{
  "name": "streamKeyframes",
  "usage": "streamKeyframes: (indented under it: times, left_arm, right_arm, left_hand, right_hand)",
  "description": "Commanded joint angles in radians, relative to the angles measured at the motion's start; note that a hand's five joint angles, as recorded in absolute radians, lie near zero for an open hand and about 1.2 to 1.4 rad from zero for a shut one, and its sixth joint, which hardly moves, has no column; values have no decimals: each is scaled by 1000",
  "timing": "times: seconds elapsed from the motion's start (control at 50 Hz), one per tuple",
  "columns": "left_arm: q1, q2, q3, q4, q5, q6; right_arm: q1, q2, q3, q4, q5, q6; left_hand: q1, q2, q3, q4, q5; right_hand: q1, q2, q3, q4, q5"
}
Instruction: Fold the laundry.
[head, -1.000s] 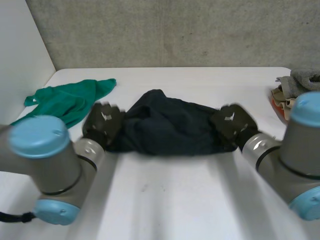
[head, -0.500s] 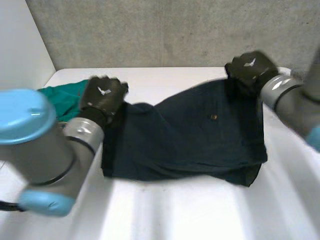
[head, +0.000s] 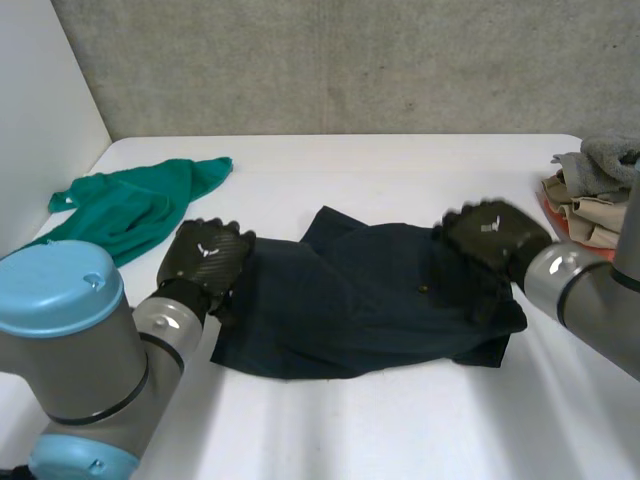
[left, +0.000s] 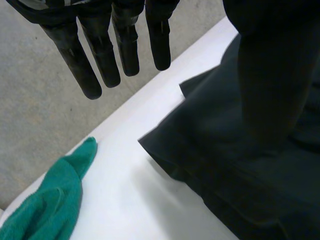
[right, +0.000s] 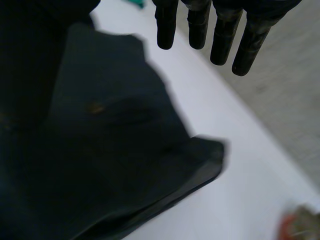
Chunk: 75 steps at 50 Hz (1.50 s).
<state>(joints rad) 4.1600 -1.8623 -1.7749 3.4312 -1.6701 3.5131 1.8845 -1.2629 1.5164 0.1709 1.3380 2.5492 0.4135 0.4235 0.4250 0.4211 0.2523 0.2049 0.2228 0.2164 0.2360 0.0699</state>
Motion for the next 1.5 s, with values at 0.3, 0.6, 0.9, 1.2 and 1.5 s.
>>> streamKeyframes:
  times: [0.3, 0.6, 0.9, 1.2, 1.5]
  left_arm:
    - [-1, -268, 149, -10, 127, 6]
    - [-3, -282, 164, -6, 118, 4]
    - [-31, -382, 250, 2, 118, 4]
    - [-34, -75, 224, 5, -30, 4]
    - [-9, 310, 345, 0, -50, 40]
  right_arm:
    - [-38, 114, 54, -113, -39, 3]
    - [-36, 108, 56, -120, -42, 8]
    - [-36, 108, 67, -120, -43, 10]
    - [-47, 14, 38, -107, -36, 0]
    - [-33, -272, -191, -117, -39, 60]
  left_hand:
    - [616, 606, 605, 609, 603]
    - [240, 230, 229, 233, 227]
    - [340, 330, 329, 332, 327]
    - [983, 973, 971, 975, 969]
    - [983, 973, 971, 975, 969]
  right_hand:
    - [1191, 1173, 1180, 1160, 1152]
    - [1191, 1174, 1180, 1160, 1152]
    - [1191, 1174, 1180, 1160, 1152]
    - [1191, 1174, 1180, 1160, 1152]
    - [1191, 1174, 1180, 1160, 1152]
